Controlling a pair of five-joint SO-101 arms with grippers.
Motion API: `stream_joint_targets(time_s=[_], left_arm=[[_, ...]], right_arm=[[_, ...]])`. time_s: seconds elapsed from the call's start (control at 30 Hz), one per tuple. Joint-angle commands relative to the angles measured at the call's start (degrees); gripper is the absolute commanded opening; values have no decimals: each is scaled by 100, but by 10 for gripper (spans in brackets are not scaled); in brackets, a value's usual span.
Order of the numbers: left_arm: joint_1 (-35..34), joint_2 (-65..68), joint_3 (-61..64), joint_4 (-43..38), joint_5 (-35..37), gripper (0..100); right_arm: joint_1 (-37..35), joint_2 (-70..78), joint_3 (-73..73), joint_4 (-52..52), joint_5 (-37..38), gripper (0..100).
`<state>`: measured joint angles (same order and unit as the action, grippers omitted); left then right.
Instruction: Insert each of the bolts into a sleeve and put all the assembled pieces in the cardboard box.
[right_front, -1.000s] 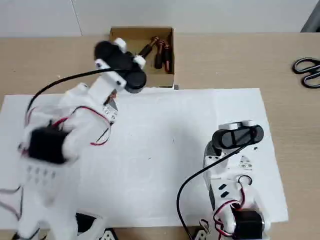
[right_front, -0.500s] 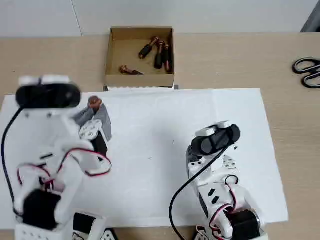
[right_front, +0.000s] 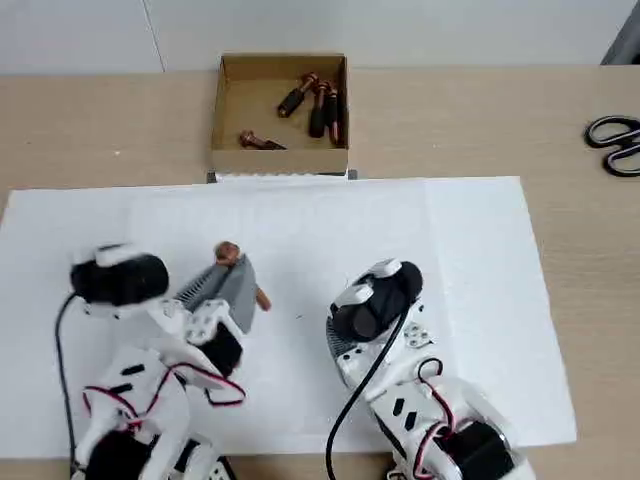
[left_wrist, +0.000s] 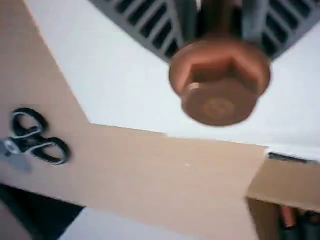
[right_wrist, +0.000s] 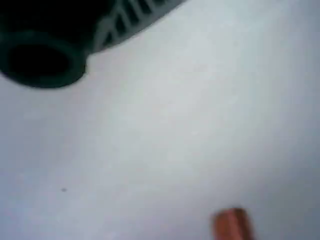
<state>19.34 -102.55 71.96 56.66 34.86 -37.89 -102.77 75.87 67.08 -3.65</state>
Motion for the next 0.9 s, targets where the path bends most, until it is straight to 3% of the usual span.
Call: stream_joint_targets(time_s=[0.0,0.23,0.53,0.87], left_arm=[[88,-158,92,-396,281,7],[141,-105,136,-554,598,7],[941,-114,286,-580,818,7],[1011,-114,470,-580,826,7]], right_arm=[[-251,4,-53,-110,79,4],[-514,40,-44,-119,79,4],[-532,40,-44,-119,114,4],[-796,4,53,-119,273,4]])
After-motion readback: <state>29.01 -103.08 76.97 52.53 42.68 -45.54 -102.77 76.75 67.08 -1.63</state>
